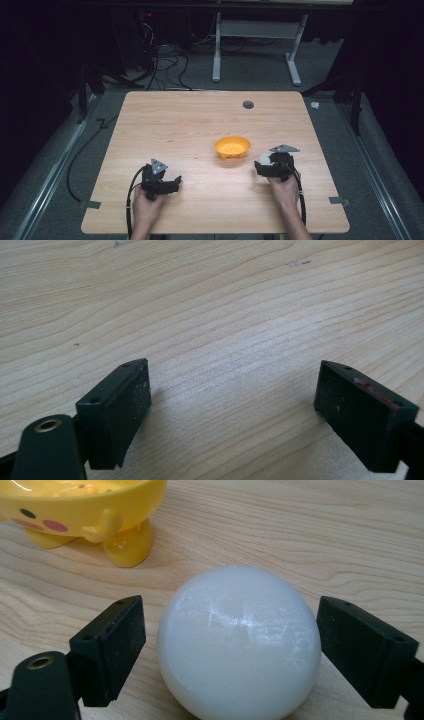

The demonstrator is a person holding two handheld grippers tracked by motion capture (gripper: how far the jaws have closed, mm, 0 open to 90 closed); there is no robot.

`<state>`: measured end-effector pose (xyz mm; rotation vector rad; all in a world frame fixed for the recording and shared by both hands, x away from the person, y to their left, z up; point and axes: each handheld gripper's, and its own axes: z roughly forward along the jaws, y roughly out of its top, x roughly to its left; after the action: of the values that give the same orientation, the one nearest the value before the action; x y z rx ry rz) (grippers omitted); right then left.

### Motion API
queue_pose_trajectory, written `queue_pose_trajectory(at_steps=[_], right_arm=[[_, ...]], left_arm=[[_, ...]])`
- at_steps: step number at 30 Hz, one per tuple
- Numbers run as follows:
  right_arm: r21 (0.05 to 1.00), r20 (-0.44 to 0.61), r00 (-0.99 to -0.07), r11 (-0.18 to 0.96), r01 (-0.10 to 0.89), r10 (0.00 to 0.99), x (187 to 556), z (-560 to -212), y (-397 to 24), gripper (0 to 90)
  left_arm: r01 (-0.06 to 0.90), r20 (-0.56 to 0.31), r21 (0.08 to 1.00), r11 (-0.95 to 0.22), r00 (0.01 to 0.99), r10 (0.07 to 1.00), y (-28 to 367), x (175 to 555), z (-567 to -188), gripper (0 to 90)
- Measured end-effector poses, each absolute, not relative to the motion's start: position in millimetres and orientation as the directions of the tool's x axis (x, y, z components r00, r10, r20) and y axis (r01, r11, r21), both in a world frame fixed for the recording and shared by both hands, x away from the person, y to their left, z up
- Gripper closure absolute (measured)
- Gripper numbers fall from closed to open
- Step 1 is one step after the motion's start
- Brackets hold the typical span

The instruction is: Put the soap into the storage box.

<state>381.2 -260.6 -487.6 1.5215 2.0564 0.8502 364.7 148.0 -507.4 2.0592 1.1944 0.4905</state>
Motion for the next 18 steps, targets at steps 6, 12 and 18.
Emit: queue_pose_trajectory(at_steps=[6, 12, 18], right_arm=[[0.693, 0.012, -0.291, 0.202, 0.692, 0.957, 382.6, -489.7, -260.2, 16.1], [0.689, 0.011, -0.302, 0.211, 0.693, 0.953, 383.7, -491.2, -260.6, 21.5], [0.691, 0.022, -0.316, 0.215, 0.691, 0.948, 383.5, -490.9, -262.1, 22.9]], left_arm=[[0.600, -0.020, 0.727, -0.333, 0.504, 0.864, 148.0, 364.7, -507.4, 15.4], [0.600, -0.020, 0.727, -0.333, 0.504, 0.863, 148.0, 364.7, -507.4, 15.5], [0.600, -0.021, 0.727, -0.333, 0.504, 0.863, 148.0, 364.8, -507.4, 15.5]])
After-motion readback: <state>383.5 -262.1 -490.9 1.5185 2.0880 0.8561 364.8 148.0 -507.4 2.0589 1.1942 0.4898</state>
